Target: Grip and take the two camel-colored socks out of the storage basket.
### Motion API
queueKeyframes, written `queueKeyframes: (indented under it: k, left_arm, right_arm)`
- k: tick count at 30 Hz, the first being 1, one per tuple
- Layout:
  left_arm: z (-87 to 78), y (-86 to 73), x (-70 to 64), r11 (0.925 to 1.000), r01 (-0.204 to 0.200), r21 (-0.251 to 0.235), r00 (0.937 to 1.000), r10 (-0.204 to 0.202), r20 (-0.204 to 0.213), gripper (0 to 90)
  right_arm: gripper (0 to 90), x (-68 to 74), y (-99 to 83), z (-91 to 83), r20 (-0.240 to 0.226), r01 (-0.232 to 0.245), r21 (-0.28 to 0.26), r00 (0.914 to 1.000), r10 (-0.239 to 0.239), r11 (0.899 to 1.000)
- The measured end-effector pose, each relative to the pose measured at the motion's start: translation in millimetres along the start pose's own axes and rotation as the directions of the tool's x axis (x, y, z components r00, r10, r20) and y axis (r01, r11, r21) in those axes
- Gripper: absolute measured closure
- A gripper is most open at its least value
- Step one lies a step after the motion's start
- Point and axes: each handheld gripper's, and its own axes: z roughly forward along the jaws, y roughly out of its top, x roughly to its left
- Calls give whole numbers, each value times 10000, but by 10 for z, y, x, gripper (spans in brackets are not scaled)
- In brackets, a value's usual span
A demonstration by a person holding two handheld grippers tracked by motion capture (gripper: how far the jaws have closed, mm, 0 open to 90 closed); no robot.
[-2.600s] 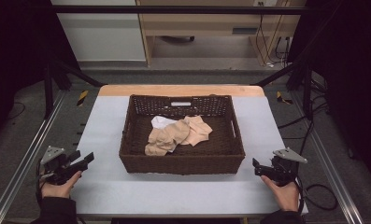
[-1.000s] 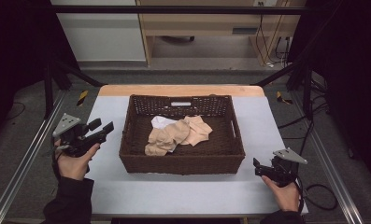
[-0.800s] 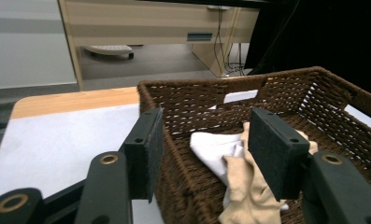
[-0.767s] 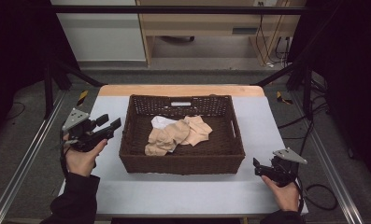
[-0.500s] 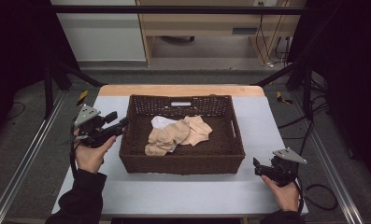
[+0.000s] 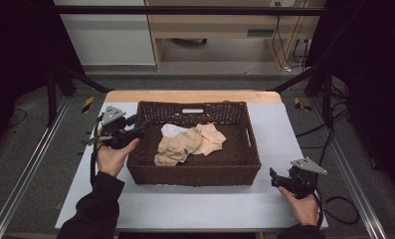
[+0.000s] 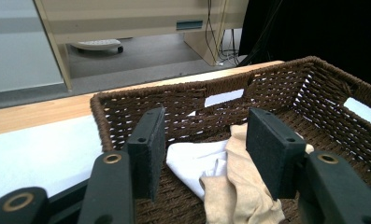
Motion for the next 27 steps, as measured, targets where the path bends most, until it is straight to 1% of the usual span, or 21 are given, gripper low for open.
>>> queueKeyframes:
  k: [2, 3, 4, 5, 6, 8, 9, 14, 15, 16, 17, 18, 19, 22, 24, 26, 27]
  left_arm:
    - [62, 7, -30, 10000, -70, 36, 10000, 70, -11, 477]
    - [62, 7, -30, 10000, -70, 36, 10000, 70, -11, 479]
    - [106, 9, -47, 9999, -117, 87, 9999, 117, -6, 481]
    - [106, 9, -47, 9999, -117, 87, 9999, 117, -6, 484]
    - [149, 10, -63, 9999, -143, 88, 9999, 143, -13, 489]
    - [189, 12, -85, 9999, -121, 46, 9999, 121, 64, 492]
    - [189, 12, -85, 9999, -121, 46, 9999, 121, 64, 493]
    - [317, 16, -138, 9997, -221, -45, 9997, 222, 69, 497]
    - [317, 16, -138, 9997, -221, -45, 9997, 222, 69, 497]
    - [371, 6, -158, 9995, -310, 39, 9995, 310, 68, 496]
    - [371, 6, -158, 9995, -310, 39, 9995, 310, 68, 494]
    - [409, -6, -172, 9992, -380, 130, 9993, 379, 71, 494]
    - [463, -29, -193, 9982, -531, 290, 9986, 531, -4, 486]
    - [551, -71, -208, 9960, -727, 516, 9972, 735, -148, 478]
    - [579, -87, -207, 9953, -749, 611, 9970, 760, -173, 472]
    - [639, -123, -198, 9939, -736, 825, 9970, 752, -164, 471]
    - [660, -141, -192, 9921, -818, 949, 9964, 836, -151, 470]
  right_arm:
    - [58, 0, 0, -1, -4, 4, -9, 10000, -4, 10000]
    - [58, 0, 0, -1, -4, 4, -9, 10000, -4, 10000]
    - [58, -1, 1, -2, -5, -3, -23, 10000, 3, 10000]
    - [58, -1, 1, -2, -5, -3, -23, 10000, 3, 10000]
    - [58, -3, 1, -1, -17, -26, -25, 10000, 25, 10000]
    - [58, -4, 2, 1, -6, -17, -23, 10000, 17, 10000]
    - [58, -4, 2, 1, -9, -19, -23, 10000, 19, 10000]
    - [58, -3, 2, 7, 9, 19, -11, 10000, -19, 10000]
    - [58, -3, 2, 7, 9, 19, -11, 10000, -19, 10000]
    - [58, -1, 2, 7, -6, 21, 0, 10000, -21, 10000]
    - [58, -1, 2, 7, -6, 21, 0, 10000, -21, 10000]
    - [58, -1, 2, 7, -14, 32, -7, 10000, -32, 10000]
    - [58, -2, 1, 7, -14, 33, -10, 10000, -33, 10000]
    - [58, -3, 2, 7, -11, 29, -5, 10000, -29, 10000]
    - [59, -1, 1, 8, -15, 45, -5, 10000, -45, 10000]
    - [60, -2, 1, 9, -10, 67, 0, 10000, -67, 10000]
    - [60, -2, 1, 10, -7, 71, -2, 10000, -71, 10000]
